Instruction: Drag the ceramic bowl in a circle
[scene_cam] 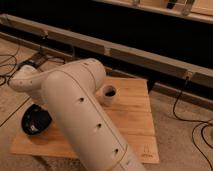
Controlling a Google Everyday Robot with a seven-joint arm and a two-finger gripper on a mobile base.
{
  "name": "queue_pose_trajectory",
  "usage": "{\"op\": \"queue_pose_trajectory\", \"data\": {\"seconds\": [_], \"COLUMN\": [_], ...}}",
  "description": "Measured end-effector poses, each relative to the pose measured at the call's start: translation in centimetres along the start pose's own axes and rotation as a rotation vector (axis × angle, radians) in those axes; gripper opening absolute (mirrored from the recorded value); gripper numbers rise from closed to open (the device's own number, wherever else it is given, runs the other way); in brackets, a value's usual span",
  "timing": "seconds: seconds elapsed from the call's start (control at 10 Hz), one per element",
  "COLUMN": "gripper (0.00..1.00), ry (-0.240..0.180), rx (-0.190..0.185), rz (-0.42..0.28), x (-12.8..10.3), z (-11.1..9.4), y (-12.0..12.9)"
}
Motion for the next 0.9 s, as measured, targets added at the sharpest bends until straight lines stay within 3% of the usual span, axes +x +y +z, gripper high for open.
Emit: {"op": "queue_pose_trajectory", "data": {"seconds": [0.2,0.5,0.6,0.9], "gripper": [0.48,0.75,0.80,0.80], "ry": [-0.040,-0.045,-0.038,-0.029], "rx": [-0.030,-0.060,-0.065,-0.067], "rz": [0.065,0.108,0.115,0.129], "x": [-0.7,-0.1,0.4,1.0], "z": [-0.2,0.4,0.6,1.0], "y": [-2.1,-3.5,-3.9,-4.8]}}
